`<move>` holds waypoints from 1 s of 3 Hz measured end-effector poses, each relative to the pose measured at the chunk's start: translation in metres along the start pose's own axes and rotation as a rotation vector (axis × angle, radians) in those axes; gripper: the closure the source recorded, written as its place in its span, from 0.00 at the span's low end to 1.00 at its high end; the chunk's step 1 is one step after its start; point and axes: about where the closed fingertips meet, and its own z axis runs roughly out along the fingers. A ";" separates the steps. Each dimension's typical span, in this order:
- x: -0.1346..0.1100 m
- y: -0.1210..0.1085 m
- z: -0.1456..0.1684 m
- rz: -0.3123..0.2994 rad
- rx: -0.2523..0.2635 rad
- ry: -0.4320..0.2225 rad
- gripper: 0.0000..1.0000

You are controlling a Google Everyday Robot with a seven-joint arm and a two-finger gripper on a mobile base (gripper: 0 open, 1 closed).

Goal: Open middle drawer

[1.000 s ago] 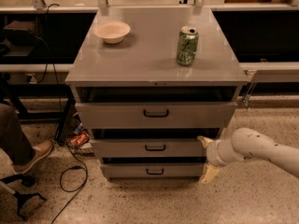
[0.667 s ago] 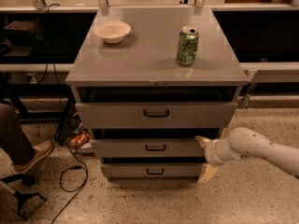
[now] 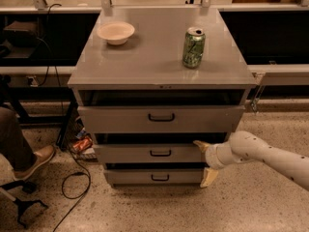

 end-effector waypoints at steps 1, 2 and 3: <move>-0.006 -0.015 0.020 -0.055 0.042 -0.041 0.00; -0.009 -0.023 0.029 -0.080 0.072 -0.048 0.00; -0.003 -0.037 0.044 -0.103 0.105 0.005 0.00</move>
Offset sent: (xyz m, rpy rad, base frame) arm 0.0419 0.0291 -0.0133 0.0430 -0.1533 0.0564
